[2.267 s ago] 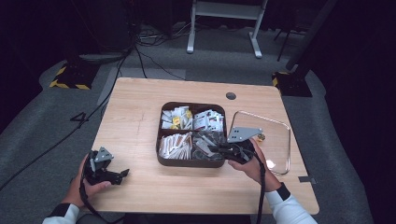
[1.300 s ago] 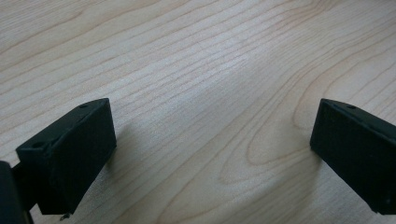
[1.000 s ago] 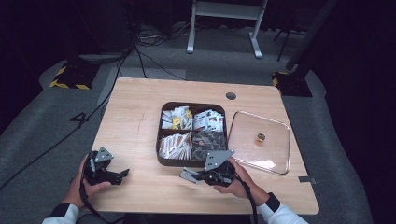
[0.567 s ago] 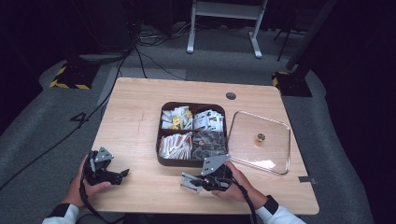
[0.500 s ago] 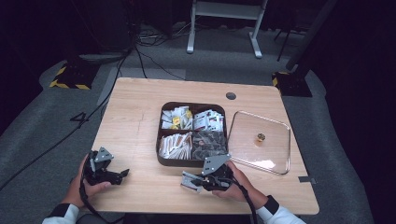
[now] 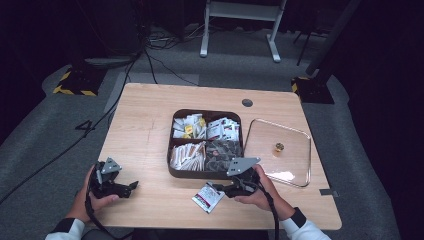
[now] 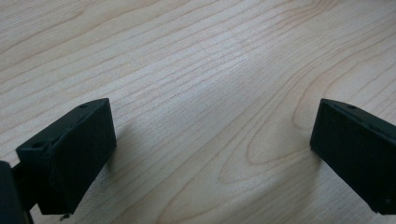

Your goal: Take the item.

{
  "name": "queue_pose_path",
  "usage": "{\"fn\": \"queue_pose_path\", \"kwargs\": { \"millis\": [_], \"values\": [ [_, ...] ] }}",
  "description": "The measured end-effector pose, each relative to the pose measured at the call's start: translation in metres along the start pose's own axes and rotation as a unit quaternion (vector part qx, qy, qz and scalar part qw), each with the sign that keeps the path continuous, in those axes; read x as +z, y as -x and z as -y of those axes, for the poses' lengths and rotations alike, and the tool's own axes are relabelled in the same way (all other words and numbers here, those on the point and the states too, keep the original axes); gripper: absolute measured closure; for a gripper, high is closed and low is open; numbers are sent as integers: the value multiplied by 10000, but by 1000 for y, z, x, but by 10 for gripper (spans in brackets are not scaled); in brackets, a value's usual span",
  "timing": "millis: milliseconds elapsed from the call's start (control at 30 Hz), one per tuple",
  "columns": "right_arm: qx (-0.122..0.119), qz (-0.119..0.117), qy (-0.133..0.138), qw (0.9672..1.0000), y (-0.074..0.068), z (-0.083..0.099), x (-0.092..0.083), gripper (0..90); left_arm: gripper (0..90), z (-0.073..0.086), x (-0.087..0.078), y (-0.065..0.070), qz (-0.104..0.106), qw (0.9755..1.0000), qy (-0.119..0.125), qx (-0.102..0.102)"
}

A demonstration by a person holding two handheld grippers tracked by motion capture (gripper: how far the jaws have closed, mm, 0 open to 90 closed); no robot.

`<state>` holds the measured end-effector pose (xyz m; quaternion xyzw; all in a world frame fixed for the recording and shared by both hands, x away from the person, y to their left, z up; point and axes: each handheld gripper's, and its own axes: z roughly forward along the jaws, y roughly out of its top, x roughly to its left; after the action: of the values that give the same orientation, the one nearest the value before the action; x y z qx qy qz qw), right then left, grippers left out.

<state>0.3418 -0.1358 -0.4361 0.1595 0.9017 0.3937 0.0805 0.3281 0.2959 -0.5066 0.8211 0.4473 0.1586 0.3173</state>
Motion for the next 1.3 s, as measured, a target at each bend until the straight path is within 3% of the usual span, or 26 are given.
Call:
{"fn": "queue_pose_path", "kwargs": {
  "millis": [200,433,667,1000,1167,1300],
  "values": [
    [-104,158,148,9997,7,-2,-13,490,5,0,0,0,-1,10000,-4,-2],
    [48,552,375,9978,26,1,-29,408,5,0,0,0,7,10000,-6,5],
    [232,952,532,9938,45,3,-40,347,5,0,0,0,6,10000,-12,0],
    [605,1459,579,9857,77,12,-54,333,5,0,0,0,2,10000,-7,-1],
    [841,1856,503,9777,99,22,-59,332,5,0,0,0,4,10000,-7,-2],
    [1077,1950,541,9734,115,28,-64,338,5,0,0,0,13,10000,-12,-4]
  ]
}}
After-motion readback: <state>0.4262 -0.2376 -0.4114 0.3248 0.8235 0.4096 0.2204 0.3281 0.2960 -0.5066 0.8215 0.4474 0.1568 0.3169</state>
